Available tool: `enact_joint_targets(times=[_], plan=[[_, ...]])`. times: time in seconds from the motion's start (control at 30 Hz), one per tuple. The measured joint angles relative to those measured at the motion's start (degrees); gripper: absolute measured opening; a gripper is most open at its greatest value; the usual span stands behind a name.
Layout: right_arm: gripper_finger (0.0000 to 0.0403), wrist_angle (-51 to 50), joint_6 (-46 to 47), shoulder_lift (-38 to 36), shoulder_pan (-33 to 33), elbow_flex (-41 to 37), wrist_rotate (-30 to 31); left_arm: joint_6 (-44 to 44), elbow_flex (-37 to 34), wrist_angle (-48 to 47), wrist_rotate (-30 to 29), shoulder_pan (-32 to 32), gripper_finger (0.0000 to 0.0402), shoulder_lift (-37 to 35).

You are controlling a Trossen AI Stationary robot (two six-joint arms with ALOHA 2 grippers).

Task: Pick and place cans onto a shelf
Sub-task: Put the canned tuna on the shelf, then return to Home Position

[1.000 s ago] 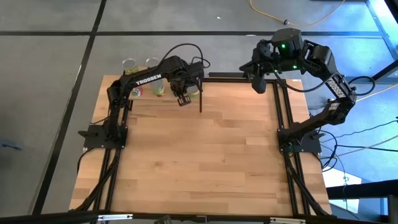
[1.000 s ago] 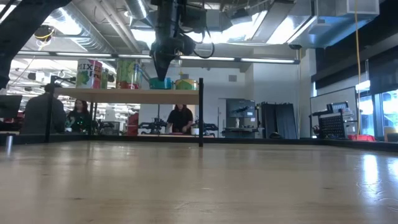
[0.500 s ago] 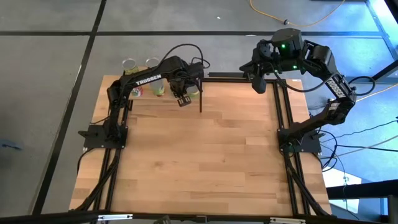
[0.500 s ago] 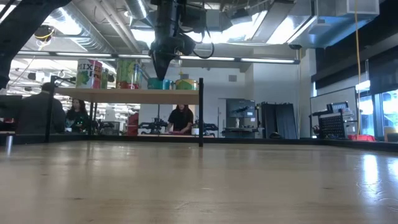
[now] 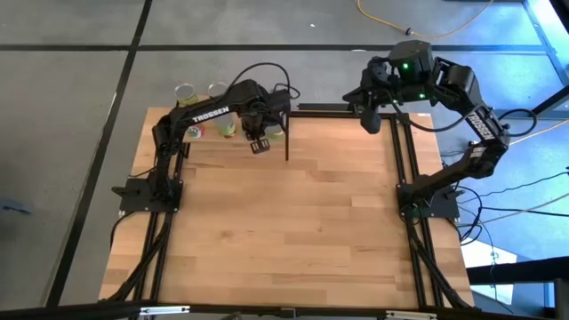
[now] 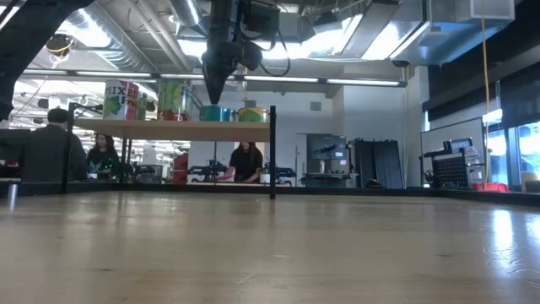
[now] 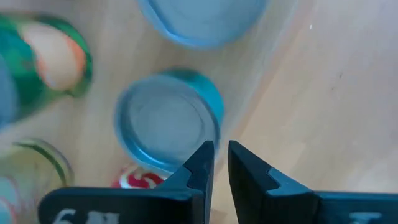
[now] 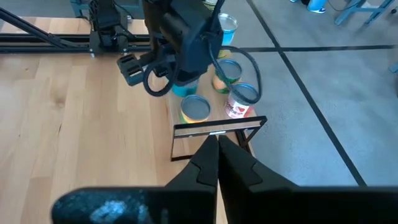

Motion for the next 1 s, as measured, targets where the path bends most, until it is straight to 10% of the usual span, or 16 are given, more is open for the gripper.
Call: enact_joint_targets(times=[0.6, 1.0], plan=[[0.0002, -9.8, -1.2, -8.7, 0.3, 0.0, 5.6, 1.8, 16.2, 2.7, 11.4, 0.5, 0.0001, -9.7], [0.0001, -17.5, 3.7, -19.8, 0.2, -1.4, 10.7, -4.0, 16.2, 2.1, -2.0, -1.3, 0.0000, -32.8]])
